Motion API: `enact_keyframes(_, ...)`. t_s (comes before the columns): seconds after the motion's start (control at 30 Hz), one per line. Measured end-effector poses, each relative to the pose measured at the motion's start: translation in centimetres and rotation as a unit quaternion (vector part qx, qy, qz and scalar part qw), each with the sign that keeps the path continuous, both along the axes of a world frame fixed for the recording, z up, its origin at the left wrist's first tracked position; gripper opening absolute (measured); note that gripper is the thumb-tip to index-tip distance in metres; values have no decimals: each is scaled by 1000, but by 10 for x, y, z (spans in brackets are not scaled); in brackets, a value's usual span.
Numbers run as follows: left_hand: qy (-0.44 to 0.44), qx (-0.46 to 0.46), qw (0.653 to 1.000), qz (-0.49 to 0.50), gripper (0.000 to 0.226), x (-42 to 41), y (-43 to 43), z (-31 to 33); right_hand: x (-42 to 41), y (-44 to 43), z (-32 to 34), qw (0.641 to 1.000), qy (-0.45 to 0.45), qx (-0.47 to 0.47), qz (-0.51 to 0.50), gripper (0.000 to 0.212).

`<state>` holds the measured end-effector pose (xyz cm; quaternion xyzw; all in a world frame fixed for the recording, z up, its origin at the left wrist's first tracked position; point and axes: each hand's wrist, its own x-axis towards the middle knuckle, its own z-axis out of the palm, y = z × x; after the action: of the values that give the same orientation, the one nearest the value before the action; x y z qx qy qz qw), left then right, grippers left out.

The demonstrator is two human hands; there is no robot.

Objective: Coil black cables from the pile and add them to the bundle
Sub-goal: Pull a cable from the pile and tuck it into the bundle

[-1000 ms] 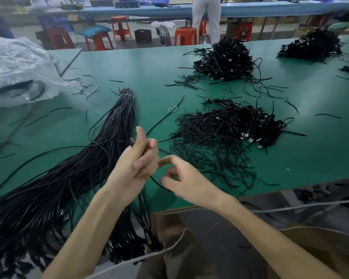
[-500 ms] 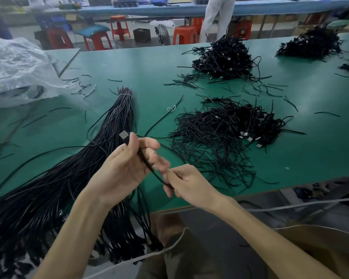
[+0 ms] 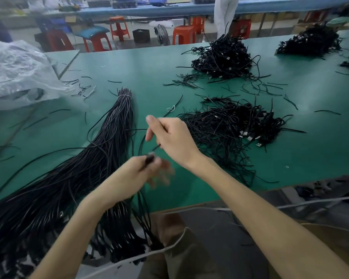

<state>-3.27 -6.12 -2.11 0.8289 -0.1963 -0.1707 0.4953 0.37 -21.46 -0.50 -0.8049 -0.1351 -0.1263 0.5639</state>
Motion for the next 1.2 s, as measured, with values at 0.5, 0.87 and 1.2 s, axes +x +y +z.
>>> enact_keyframes(0.5, 262, -736, 618, 90, 39, 29, 1, 12, -14, 14, -30, 985, -56, -93, -132, 25)
enact_keyframes(0.87, 70, -81, 991, -79, 44, 2, -2, -5, -1, -5, -27, 989, 23, -36, -139, 11)
enact_keyframes(1.2, 28, -306, 950, 60, 45, 14, -13, -26, -18, 5, -13, 993, 18, 45, -104, 15)
